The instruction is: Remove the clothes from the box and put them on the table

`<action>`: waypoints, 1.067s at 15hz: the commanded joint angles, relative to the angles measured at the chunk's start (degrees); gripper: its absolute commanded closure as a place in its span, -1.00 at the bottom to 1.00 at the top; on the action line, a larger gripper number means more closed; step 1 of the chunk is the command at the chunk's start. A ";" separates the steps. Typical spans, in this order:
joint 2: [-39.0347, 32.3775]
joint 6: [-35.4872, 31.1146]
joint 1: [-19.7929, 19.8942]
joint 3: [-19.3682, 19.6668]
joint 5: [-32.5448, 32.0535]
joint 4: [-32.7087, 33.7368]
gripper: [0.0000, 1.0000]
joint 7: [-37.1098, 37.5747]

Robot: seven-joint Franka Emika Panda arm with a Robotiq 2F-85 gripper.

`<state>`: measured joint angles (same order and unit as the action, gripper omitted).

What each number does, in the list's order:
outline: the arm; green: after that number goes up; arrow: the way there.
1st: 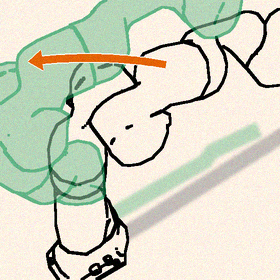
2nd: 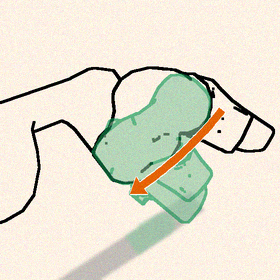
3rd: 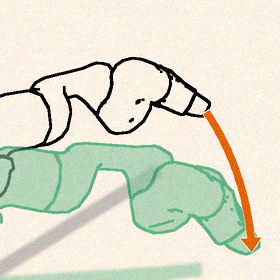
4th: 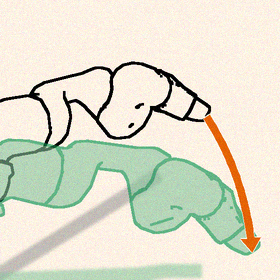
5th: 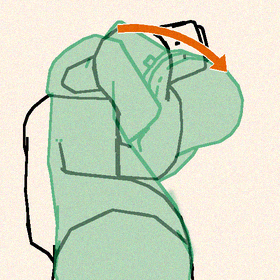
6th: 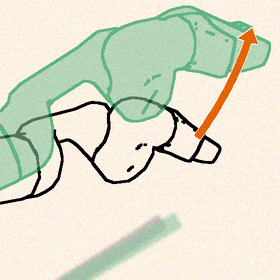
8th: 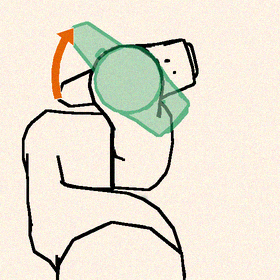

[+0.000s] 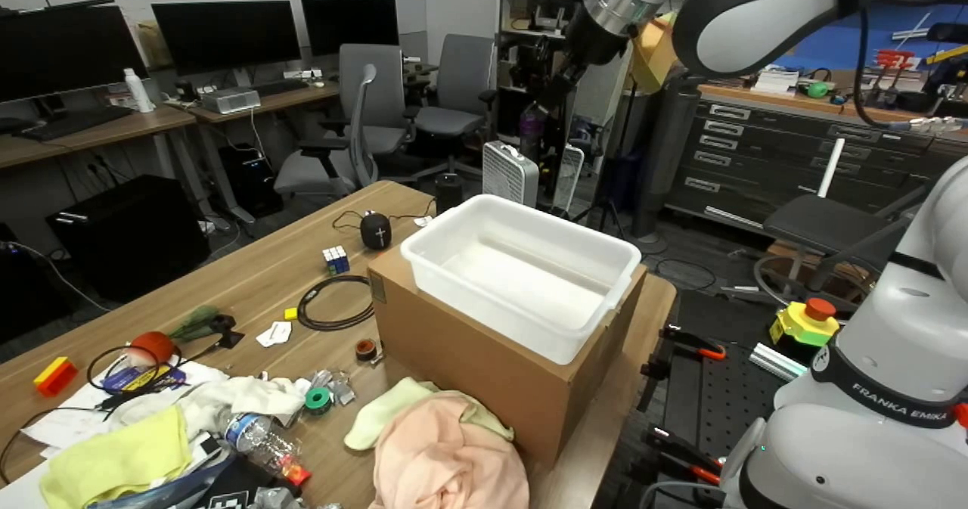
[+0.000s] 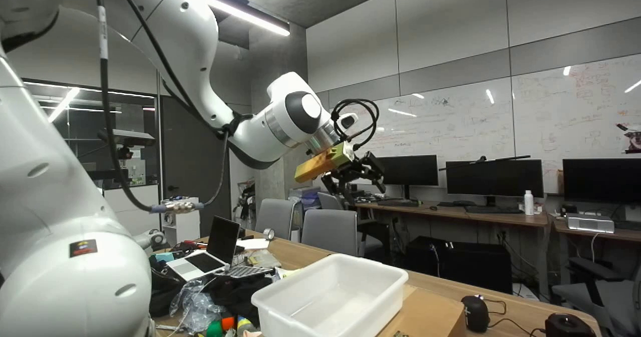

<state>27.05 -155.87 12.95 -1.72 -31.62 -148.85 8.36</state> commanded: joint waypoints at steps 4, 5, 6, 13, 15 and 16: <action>10.19 17.03 -0.43 3.51 5.76 -5.56 -1.00 -13.55; 10.32 21.87 0.44 2.47 4.53 -4.69 -1.00 -12.64; 10.06 25.61 1.29 1.51 2.93 -4.07 -1.00 -11.27; 10.61 34.98 -0.55 2.35 -5.08 -3.85 -1.00 -9.30; 11.07 34.96 -0.66 2.52 -6.10 -3.88 -1.00 -9.11; 11.24 34.97 -0.66 2.54 -6.15 -3.91 -1.00 -9.11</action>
<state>38.32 -121.72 14.04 -0.61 -36.89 -153.00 -1.42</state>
